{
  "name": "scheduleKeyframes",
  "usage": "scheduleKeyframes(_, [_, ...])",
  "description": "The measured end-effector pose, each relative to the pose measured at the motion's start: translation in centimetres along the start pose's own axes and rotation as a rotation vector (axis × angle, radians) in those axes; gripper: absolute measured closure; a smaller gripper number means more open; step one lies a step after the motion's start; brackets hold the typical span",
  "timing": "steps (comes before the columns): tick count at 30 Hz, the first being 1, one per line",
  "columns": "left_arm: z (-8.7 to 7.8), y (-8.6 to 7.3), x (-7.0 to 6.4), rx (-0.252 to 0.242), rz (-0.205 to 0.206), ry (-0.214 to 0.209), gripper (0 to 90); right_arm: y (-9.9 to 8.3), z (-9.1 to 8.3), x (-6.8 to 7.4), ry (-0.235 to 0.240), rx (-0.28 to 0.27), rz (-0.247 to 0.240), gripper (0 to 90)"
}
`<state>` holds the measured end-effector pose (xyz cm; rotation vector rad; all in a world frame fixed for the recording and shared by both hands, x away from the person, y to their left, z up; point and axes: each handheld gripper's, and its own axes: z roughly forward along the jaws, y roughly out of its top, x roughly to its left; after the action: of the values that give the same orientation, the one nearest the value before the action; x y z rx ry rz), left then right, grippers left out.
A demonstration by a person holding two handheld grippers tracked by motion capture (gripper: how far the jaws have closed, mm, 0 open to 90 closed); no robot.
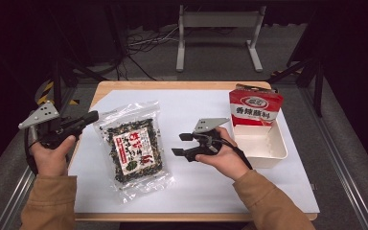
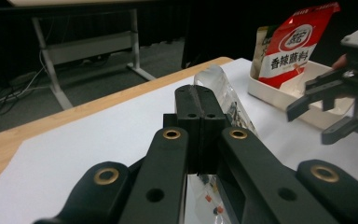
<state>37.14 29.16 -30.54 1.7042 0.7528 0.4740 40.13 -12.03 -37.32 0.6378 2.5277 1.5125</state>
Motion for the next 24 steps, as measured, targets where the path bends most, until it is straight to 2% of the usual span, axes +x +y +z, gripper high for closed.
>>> scheduleKeyframes(6, [-0.2, 0.5, -0.7, -0.011, 0.021, -0.020, 90.0, 0.3, 1.5, -0.9, 0.017, 0.008, 0.025, 36.1])
scheduleKeyframes(9, [-0.4, 0.9, -1.2, -0.025, 0.028, -0.039, 90.0, 0.3, 2.0, -1.2, 0.009, 0.013, 0.017, 34.4])
scheduleKeyframes(14, [-0.6, 1.6, -2.4, -0.048, 0.057, -0.073, 90.0, 0.7, 2.8, -1.1, 0.035, 0.005, 0.021, 33.2])
scheduleKeyframes(17, [-0.7, 1.9, -3.0, -0.055, 0.073, -0.089, 90.0, 1.2, 3.1, -0.9, 0.053, 0.006, 0.008, 33.1])
scheduleKeyframes(24, [-0.8, 2.1, -3.4, -0.067, 0.080, -0.117, 90.0, 2.2, 4.1, -0.8, 0.081, 0.005, -0.004, 33.1])
